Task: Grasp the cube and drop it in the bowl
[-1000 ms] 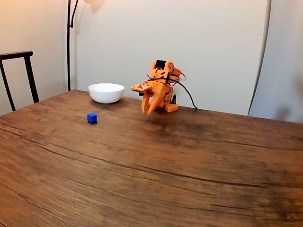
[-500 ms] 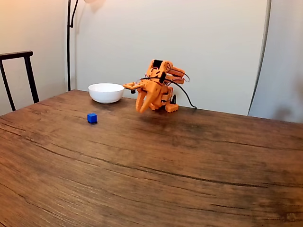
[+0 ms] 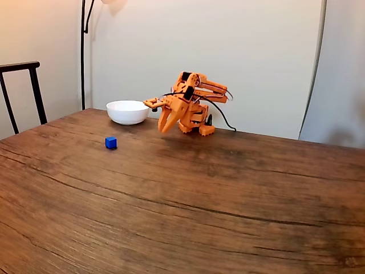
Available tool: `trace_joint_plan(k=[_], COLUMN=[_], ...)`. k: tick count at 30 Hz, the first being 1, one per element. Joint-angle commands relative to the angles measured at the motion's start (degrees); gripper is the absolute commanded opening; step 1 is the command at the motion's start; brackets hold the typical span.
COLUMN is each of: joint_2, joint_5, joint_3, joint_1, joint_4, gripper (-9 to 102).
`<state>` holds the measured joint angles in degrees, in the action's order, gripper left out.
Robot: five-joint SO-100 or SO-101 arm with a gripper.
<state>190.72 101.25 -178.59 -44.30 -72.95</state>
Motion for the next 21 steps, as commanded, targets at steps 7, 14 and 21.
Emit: trace_joint_plan(k=[7, 14, 21], joint_2=[-0.44, -1.32, -1.67], joint_5=[0.62, 0.88, 0.88], joint_3=[2.11, 11.34, 19.86], joint_1=[-0.79, -3.52, -8.26], joint_4=[0.18, -0.62, 1.76], gripper=[7, 7, 7])
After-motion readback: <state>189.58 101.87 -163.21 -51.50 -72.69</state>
